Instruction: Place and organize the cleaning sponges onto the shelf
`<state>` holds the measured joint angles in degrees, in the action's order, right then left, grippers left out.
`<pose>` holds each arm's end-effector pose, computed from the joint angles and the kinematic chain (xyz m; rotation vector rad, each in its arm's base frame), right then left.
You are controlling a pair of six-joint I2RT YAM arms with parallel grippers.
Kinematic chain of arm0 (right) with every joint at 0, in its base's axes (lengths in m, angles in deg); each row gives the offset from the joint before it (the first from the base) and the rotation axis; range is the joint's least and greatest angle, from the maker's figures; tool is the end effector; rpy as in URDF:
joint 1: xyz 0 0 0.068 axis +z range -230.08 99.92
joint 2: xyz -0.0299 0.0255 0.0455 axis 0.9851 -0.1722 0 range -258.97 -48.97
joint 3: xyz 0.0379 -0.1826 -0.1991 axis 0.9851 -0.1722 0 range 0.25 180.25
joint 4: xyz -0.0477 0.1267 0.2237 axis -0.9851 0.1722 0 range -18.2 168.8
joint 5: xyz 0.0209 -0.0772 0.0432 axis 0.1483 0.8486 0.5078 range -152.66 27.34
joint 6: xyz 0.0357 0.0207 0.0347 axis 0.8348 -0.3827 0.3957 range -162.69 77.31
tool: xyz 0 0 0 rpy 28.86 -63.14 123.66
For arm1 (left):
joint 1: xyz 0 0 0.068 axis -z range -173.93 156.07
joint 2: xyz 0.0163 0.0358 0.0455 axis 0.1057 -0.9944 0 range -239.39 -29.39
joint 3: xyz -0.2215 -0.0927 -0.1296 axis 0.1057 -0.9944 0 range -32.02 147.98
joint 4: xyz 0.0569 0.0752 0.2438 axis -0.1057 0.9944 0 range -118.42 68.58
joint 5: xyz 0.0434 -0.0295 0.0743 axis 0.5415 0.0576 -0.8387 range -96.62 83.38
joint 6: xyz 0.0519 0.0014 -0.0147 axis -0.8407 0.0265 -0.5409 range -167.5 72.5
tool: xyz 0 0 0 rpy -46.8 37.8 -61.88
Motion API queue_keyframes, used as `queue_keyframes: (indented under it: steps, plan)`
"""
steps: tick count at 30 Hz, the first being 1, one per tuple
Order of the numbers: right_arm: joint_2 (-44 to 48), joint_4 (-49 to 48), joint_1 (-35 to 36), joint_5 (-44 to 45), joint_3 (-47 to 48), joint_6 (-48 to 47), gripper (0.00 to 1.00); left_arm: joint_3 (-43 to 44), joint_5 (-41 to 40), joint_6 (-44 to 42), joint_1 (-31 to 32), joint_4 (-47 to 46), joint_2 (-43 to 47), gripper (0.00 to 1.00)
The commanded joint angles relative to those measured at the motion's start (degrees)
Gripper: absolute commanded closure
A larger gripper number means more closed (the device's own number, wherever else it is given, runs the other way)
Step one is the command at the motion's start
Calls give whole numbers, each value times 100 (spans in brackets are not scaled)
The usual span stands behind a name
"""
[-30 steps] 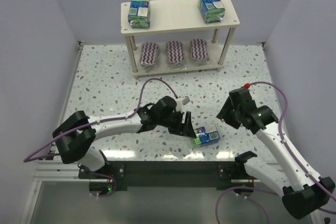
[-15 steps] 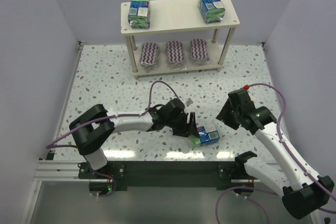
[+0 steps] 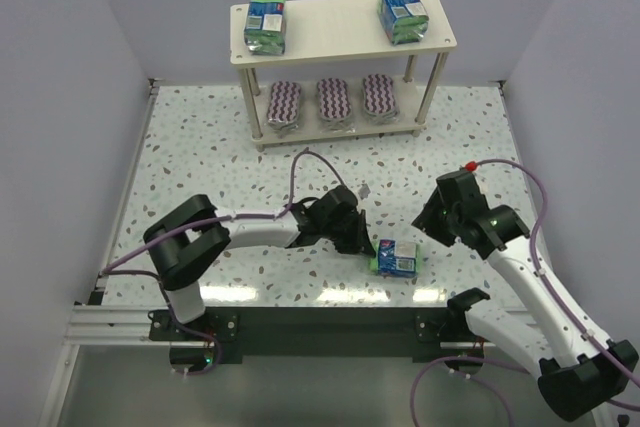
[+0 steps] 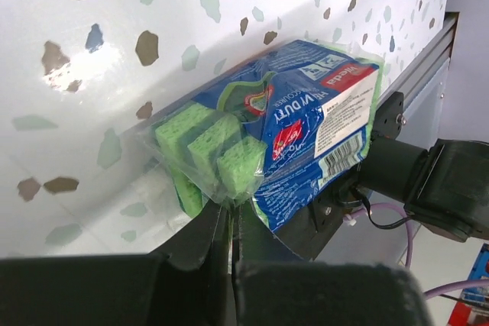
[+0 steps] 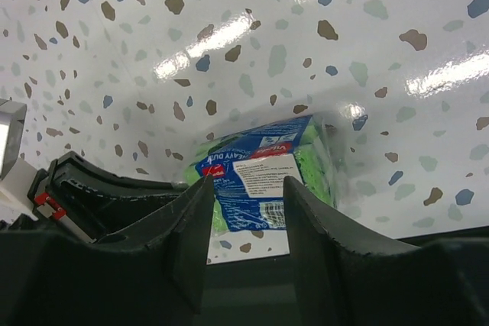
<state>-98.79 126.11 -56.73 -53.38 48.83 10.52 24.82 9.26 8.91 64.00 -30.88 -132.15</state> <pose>0.1470 0.0573 0.2799 0.7198 2.4504 0.3279 0.1884 -0.3191 0.1623 0.1964 2.6785 -1.1714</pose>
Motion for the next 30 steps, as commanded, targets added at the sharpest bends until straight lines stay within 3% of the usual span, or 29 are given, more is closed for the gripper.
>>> queue_keyframes:
  steps: [1,5,10,16,23,30]
  plan:
    - [113,-148,11,-31,116,154,55,-102,-287,-77,-19,26,685,100]
    - [201,-122,3,12,459,189,55,-339,-348,63,-238,228,1476,100]
    - [254,98,3,381,1266,347,57,-279,-1033,301,-414,913,2968,100]
    - [210,151,-6,575,1769,453,61,1054,-2517,714,-844,1635,3631,100]
    - [166,46,-6,286,1620,480,62,2611,-4308,1206,-1135,1055,2895,100]
    - [280,28,-6,267,1506,462,63,5142,-5322,1838,-1258,1845,1216,100]
